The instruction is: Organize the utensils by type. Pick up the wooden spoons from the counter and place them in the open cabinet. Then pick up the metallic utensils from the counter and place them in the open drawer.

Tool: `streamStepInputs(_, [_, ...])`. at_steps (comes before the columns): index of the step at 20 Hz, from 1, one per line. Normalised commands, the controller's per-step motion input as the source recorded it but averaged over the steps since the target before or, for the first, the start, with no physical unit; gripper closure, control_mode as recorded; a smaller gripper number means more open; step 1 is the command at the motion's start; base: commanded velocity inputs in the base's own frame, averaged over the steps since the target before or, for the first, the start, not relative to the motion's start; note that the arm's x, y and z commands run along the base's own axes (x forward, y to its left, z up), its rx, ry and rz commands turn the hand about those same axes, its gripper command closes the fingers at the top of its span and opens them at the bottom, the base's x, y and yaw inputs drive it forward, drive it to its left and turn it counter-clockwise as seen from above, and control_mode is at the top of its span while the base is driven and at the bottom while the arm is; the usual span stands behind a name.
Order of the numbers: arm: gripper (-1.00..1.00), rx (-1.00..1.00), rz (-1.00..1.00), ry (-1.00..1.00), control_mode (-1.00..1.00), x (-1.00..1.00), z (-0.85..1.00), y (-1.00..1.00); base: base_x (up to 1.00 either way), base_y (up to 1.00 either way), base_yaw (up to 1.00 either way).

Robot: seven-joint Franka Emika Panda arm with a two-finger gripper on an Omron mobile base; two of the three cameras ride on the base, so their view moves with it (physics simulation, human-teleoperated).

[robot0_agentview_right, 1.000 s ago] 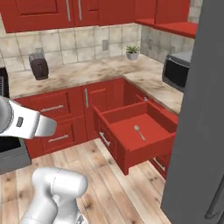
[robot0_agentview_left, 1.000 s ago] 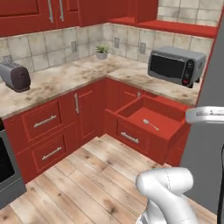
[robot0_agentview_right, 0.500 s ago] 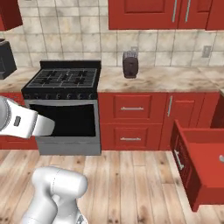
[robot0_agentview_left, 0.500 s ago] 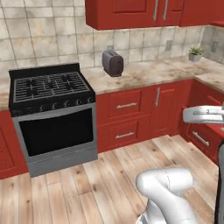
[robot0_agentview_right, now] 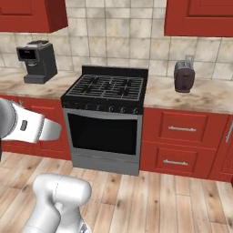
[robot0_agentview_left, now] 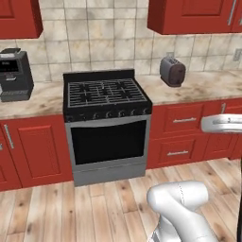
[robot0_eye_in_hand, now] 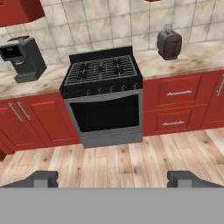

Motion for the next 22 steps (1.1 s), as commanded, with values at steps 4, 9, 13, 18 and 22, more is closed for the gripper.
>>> streamStepInputs(4, [-1.00,0.00,0.00,0.00,1.00,0.00,0.00,0.00,0.04,0.00,0.00])
streamStepInputs(9, [-1.00,0.00,0.00,0.00,1.00,0.00,0.00,0.00,0.14,0.30,0.00])
streamStepInputs(13, [-1.00,0.00,0.00,0.00,1.00,0.00,0.00,0.00,0.38,0.89,0.02])
streamStepInputs(18, [-1.00,0.00,0.00,0.00,1.00,0.00,0.00,0.00,0.52,0.99,0.24])
streamStepInputs(22, [-1.00,0.00,0.00,0.00,1.00,0.00,0.00,0.00,0.42,0.91,0.36])
